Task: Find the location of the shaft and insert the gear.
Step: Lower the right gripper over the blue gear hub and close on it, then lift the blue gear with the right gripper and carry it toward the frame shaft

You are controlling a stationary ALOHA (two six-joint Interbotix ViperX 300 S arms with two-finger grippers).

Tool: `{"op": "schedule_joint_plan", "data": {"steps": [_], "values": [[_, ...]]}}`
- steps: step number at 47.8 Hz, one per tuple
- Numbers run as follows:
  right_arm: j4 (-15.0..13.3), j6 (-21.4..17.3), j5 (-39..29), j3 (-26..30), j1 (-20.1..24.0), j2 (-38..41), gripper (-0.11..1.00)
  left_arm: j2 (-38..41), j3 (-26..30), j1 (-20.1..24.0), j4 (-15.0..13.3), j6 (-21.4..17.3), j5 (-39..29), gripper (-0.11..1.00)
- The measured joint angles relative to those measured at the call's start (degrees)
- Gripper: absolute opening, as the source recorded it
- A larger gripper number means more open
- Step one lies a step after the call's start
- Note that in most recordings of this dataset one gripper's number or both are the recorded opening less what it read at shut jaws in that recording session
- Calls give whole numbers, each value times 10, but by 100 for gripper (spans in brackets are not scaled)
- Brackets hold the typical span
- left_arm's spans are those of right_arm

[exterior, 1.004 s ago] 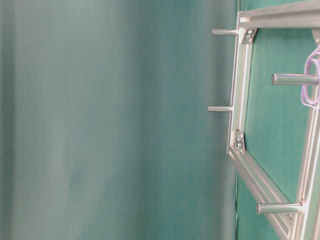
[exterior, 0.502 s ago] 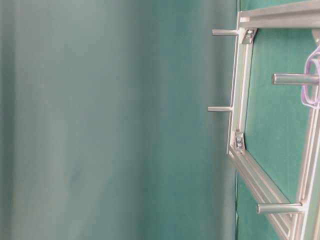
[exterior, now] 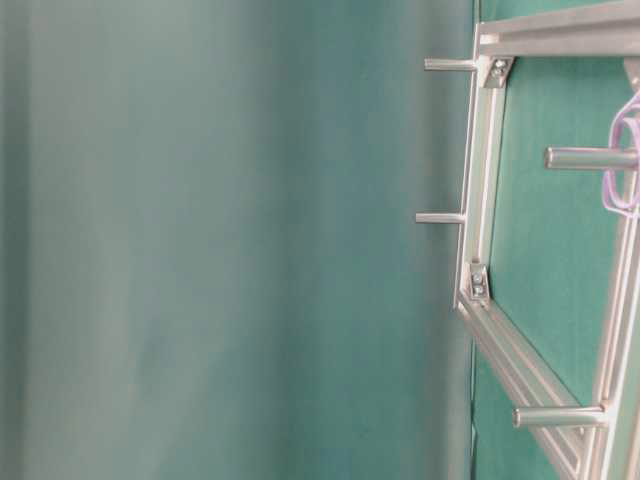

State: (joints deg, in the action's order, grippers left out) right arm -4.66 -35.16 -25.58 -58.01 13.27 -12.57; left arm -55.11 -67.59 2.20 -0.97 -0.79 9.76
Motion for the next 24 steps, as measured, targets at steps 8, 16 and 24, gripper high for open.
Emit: {"op": "schedule_joint_plan", "data": {"steps": [8,16,24], "values": [[-1,0,-5,1,3,1,69,0,0,0,0,0,0,1],[0,0,-13,4,3,2,69,0,0,0,0,0,0,1],[0,0,-17,4,3,2,69,0,0,-1,-1,0,0,1]]}}
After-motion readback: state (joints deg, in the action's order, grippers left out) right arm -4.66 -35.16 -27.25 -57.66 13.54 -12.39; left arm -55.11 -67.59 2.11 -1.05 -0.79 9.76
